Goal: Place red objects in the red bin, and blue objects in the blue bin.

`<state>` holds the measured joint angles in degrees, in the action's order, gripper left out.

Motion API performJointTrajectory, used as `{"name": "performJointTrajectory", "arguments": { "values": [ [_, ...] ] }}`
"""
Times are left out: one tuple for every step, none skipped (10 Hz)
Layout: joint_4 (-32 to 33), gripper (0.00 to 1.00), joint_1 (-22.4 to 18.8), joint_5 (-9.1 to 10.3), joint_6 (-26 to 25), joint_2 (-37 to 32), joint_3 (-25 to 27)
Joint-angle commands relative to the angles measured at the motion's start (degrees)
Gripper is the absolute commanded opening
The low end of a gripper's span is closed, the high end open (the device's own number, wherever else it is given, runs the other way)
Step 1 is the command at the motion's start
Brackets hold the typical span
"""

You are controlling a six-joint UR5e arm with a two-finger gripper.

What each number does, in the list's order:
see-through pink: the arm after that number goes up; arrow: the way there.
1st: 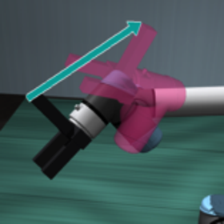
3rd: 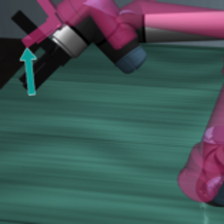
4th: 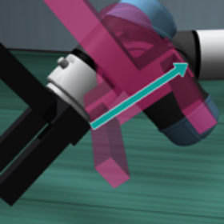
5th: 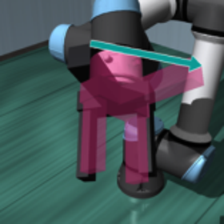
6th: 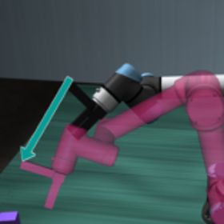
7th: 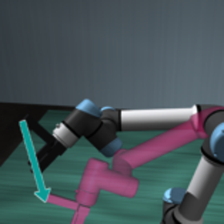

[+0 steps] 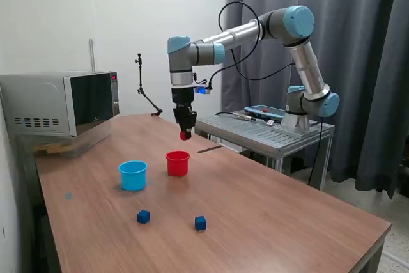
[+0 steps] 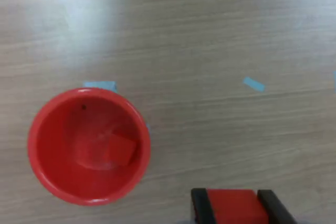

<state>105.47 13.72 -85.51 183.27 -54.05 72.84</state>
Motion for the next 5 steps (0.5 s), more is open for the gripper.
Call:
{"name": "performJointTrajectory", "arguments": {
  "values": [
    [0.08, 0.00, 1.47, 0.07, -2.39, 0.00, 0.98],
    [0.08, 0.00, 2.09, 0.08, -2.92, 0.00, 1.34],
    [0.08, 0.00, 2.88, 0.08, -3.79, 0.00, 1.77],
    [0.08, 0.00, 3.23, 0.08, -4.15, 0.00, 2.13],
    [0.43, 0.00, 3.67, -0.01, -4.15, 0.00, 2.48]
  ]
}}
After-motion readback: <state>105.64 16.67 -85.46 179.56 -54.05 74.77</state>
